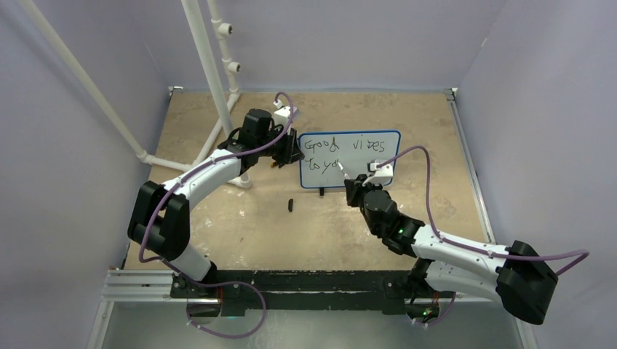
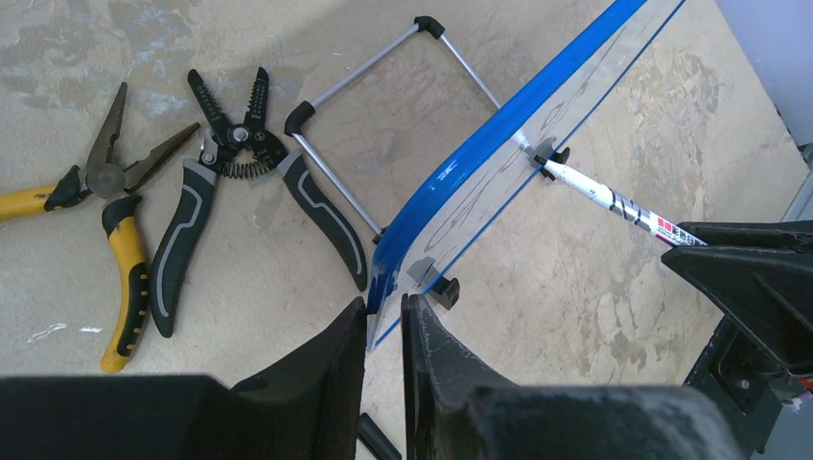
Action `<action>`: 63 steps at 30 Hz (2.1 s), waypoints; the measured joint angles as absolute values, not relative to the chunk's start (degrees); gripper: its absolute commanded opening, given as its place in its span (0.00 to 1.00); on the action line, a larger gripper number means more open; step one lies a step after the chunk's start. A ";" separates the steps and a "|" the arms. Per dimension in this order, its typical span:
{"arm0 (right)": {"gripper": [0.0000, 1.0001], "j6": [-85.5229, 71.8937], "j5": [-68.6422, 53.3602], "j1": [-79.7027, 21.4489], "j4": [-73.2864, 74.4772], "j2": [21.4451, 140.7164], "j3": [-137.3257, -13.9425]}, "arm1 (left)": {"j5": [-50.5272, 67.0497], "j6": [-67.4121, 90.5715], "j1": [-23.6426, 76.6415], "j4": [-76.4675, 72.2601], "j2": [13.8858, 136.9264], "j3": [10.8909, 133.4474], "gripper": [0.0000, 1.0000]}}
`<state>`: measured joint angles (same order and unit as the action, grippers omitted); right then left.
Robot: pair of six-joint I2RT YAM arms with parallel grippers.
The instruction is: Write a sentence on the whiteboard
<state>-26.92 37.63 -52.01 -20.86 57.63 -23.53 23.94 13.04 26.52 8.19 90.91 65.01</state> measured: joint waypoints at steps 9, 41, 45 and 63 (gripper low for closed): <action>0.00 -30.02 37.63 -52.01 -19.70 57.54 -23.53 | 23.94 13.02 26.52 8.19 90.91 65.01 0.19; 0.00 -27.99 39.70 -52.01 -15.53 55.18 -23.99 | 24.01 13.04 26.52 8.19 90.91 65.01 0.19; 0.00 -27.73 40.03 -52.01 -15.90 54.94 -24.21 | 24.03 13.04 26.52 8.19 90.91 65.01 0.19; 0.00 -30.35 39.97 -52.01 -15.46 55.11 -24.18 | 24.05 13.04 26.52 8.19 90.91 65.01 0.19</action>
